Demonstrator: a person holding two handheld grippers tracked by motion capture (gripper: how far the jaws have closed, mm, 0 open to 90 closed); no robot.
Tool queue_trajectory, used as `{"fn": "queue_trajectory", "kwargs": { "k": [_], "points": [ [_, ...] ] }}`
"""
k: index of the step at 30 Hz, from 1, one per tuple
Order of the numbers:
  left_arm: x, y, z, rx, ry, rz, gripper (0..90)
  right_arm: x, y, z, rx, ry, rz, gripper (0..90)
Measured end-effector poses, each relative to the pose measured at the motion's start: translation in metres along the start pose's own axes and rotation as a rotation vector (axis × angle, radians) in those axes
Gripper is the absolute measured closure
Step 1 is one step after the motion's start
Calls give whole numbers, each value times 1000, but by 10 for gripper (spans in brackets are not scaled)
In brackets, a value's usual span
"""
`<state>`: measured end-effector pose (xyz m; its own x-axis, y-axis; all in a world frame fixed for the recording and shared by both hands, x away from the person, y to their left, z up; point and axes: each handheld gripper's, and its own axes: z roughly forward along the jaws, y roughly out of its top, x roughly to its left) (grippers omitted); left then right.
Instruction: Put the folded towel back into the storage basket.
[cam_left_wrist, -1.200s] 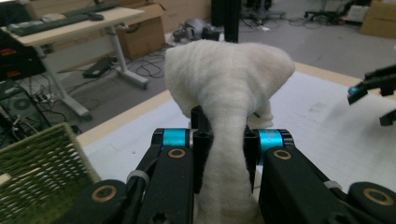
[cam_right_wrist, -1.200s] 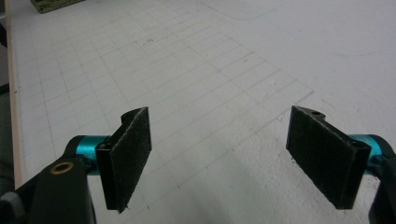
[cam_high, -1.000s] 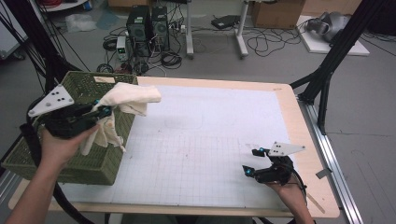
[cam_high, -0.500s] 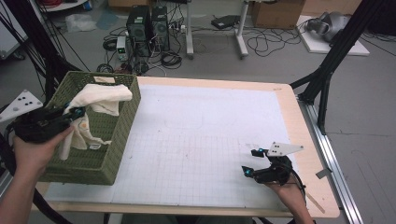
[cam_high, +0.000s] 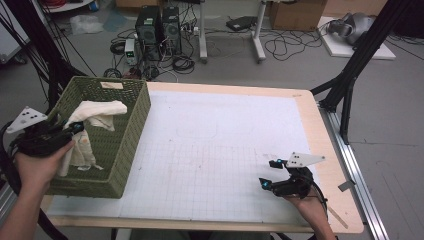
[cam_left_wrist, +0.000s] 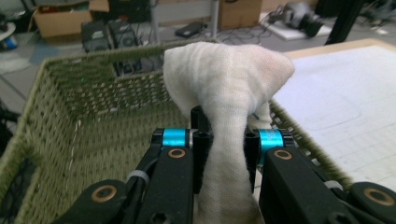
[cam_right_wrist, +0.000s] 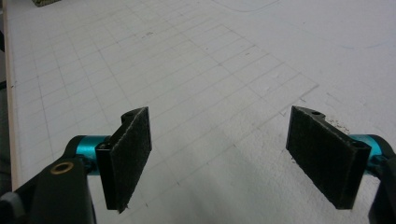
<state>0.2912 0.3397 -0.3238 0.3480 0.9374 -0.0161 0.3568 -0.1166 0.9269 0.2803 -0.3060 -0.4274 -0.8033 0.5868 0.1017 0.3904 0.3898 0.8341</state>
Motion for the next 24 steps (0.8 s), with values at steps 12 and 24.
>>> {"fn": "queue_trajectory", "kwargs": {
  "k": [12,24],
  "points": [
    [1,-3,39,100,85,-59,809,-1,-1,-1,1,1,2,216],
    [12,-12,71,273,152,-107,800,0,-1,0,4,4,2,216]
  ]
}}
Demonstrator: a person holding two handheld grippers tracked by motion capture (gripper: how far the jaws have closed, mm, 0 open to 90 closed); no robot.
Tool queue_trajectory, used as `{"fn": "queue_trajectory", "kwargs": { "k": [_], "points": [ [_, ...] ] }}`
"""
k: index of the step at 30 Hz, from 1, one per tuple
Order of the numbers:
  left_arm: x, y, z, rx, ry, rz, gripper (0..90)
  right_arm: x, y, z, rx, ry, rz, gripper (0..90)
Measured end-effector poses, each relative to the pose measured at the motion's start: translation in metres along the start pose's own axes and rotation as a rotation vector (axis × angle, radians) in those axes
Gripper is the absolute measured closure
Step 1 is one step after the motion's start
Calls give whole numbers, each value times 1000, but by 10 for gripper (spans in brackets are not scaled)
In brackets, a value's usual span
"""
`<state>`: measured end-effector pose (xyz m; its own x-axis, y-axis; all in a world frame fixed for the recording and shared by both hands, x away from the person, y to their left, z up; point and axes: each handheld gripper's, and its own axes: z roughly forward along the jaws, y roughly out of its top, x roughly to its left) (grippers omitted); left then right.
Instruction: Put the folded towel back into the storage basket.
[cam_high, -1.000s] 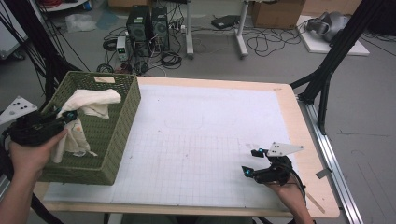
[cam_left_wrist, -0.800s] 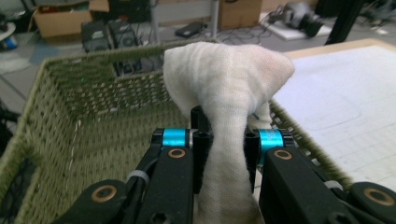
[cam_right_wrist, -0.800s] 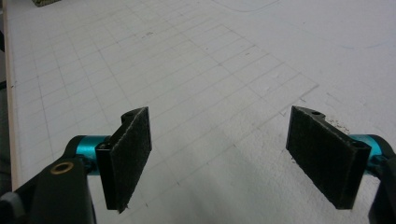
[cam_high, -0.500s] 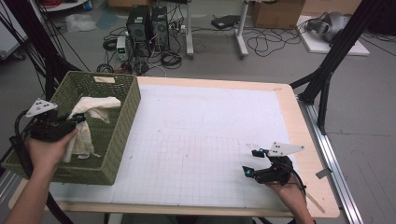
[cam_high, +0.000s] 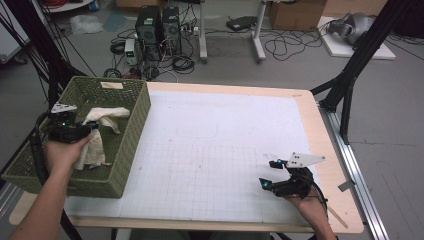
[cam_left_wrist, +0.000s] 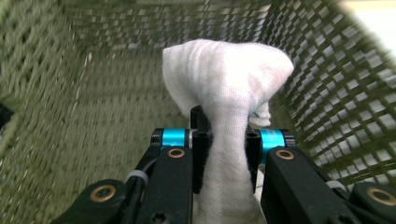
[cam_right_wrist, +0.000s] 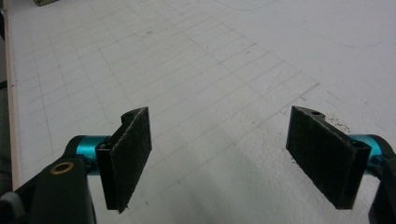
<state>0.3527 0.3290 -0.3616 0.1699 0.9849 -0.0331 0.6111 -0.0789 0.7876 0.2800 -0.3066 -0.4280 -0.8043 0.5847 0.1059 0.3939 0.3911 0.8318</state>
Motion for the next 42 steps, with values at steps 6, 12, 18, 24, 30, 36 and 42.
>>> {"fn": "queue_trajectory", "kwargs": {
  "k": [6,12,18,24,30,36,42],
  "points": [
    [3,-1,13,110,29,6,792,0,0,0,1,1,-1,215],
    [4,-7,25,238,-4,37,770,0,0,1,1,2,0,216],
    [4,-7,24,226,-23,45,799,1,0,0,-1,1,-2,216],
    [2,0,15,37,-86,19,801,1,0,0,0,1,2,216],
    [1,2,11,-40,-108,0,801,0,0,0,-8,-1,-4,215],
    [2,-6,25,155,-86,10,771,1,0,0,1,2,0,216],
    [0,-7,30,199,-105,25,709,1,1,1,-2,2,-8,216]
  ]
}}
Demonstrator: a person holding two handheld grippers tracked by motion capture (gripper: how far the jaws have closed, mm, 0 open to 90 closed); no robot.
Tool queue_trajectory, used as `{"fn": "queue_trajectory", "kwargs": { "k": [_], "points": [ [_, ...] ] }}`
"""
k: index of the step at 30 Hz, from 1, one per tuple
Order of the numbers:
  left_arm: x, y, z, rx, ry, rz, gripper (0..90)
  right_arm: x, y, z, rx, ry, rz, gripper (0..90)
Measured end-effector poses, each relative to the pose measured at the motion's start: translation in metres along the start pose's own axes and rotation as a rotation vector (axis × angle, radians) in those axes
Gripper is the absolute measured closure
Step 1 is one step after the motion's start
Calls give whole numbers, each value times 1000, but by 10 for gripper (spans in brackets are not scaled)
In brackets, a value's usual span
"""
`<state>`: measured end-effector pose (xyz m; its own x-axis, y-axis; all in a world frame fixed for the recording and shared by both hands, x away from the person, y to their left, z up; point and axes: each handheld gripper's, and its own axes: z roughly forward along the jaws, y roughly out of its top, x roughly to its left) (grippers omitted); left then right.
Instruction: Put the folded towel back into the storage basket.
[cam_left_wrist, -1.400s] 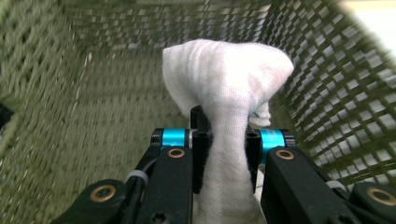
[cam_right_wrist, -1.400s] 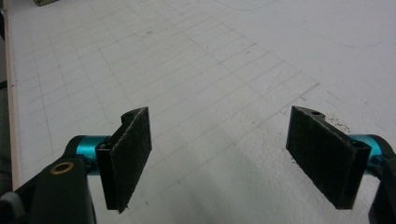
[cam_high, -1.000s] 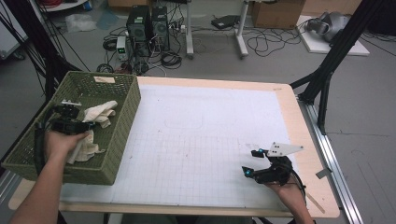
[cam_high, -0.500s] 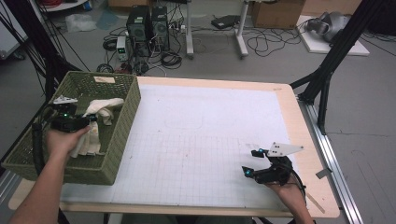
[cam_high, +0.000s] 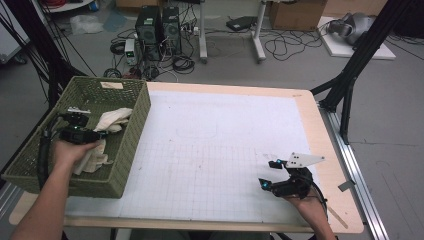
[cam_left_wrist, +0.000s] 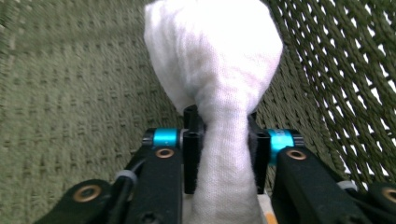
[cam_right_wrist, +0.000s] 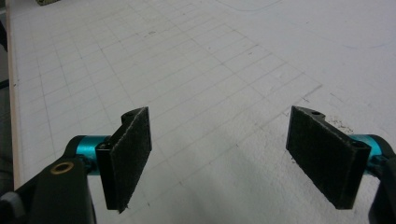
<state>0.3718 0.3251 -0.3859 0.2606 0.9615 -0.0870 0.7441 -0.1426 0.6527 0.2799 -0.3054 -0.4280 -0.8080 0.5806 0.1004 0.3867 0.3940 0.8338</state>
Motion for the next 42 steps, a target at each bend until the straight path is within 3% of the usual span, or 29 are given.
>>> {"fn": "queue_trajectory", "kwargs": {
  "k": [6,12,16,19,21,23,25,31,36,38,41,42],
  "points": [
    [1,1,-6,26,-9,43,573,0,0,0,-2,3,6,216],
    [1,1,-11,43,-33,72,523,1,1,0,0,3,6,216],
    [-3,2,-10,91,-44,111,511,1,1,0,1,3,6,216],
    [-5,0,-5,130,-33,130,536,1,1,0,-5,1,2,216],
    [-5,-1,-2,162,-5,144,564,1,1,0,-5,1,1,216],
    [-5,-2,3,196,25,169,620,1,1,0,-5,1,0,216],
    [-4,-3,5,222,44,180,748,1,1,1,-1,5,4,216],
    [4,3,3,183,155,105,812,0,1,0,-6,3,-1,216],
    [12,8,-1,89,242,10,817,1,1,1,-2,8,3,216],
    [12,8,2,74,226,1,815,0,1,1,-2,9,3,216],
    [10,5,12,130,141,16,755,0,1,2,0,9,3,216],
    [9,5,13,131,135,20,715,1,1,2,0,11,5,216]
  ]
}}
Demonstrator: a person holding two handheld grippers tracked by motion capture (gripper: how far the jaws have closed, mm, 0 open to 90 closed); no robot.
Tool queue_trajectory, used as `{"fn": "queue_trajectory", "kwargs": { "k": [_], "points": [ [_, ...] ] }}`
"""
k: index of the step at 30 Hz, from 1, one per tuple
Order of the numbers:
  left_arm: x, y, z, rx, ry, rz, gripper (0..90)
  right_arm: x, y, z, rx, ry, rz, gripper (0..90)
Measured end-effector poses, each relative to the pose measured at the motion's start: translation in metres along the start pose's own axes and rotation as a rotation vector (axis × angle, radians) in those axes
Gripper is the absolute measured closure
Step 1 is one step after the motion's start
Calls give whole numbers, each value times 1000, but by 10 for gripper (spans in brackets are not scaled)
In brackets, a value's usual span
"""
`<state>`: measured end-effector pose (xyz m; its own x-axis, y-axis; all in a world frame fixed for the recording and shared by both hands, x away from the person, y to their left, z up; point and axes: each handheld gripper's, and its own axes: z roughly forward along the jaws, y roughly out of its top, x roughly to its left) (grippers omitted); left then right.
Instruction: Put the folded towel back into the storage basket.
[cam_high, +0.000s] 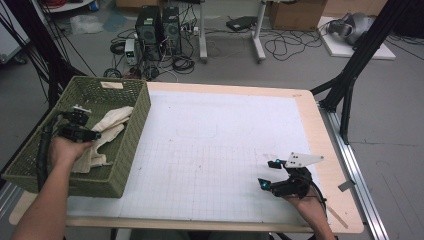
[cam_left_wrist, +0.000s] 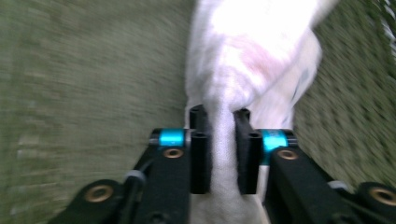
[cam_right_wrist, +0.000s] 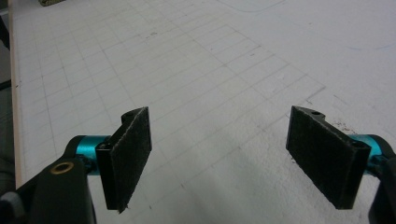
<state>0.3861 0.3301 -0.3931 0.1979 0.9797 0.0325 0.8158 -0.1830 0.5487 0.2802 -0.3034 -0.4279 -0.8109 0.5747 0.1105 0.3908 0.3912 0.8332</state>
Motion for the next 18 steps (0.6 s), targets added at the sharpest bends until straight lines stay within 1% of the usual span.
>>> {"fn": "queue_trajectory", "kwargs": {
  "k": [2,3,5,6,7,8,9,11,13,16,18],
  "points": [
    [-1,0,-3,-16,-22,25,666,0,0,0,-3,-2,-1,216],
    [-1,1,-6,-25,-30,29,652,0,0,-1,-3,-2,0,216],
    [-1,1,-12,-31,-40,49,619,0,0,-1,-6,-3,2,216],
    [0,1,-16,-31,-56,63,605,0,0,-1,-6,-4,0,216],
    [0,0,-18,-29,-67,66,586,0,0,-1,-3,-1,0,216],
    [1,0,-21,-31,-89,61,567,0,0,-1,-3,-1,-1,216],
    [0,-1,-23,-37,-98,66,558,0,0,0,-4,-2,-6,216],
    [-2,-3,-26,-30,-108,91,547,0,0,0,-5,-2,-4,216],
    [-2,-5,-28,-17,-116,100,527,1,1,-1,-6,-2,-1,216],
    [-3,-8,-32,-2,-116,129,501,1,1,-1,-4,-2,-3,216],
    [-2,-10,-37,-3,-114,152,495,1,1,0,-5,-2,-3,216]
  ]
}}
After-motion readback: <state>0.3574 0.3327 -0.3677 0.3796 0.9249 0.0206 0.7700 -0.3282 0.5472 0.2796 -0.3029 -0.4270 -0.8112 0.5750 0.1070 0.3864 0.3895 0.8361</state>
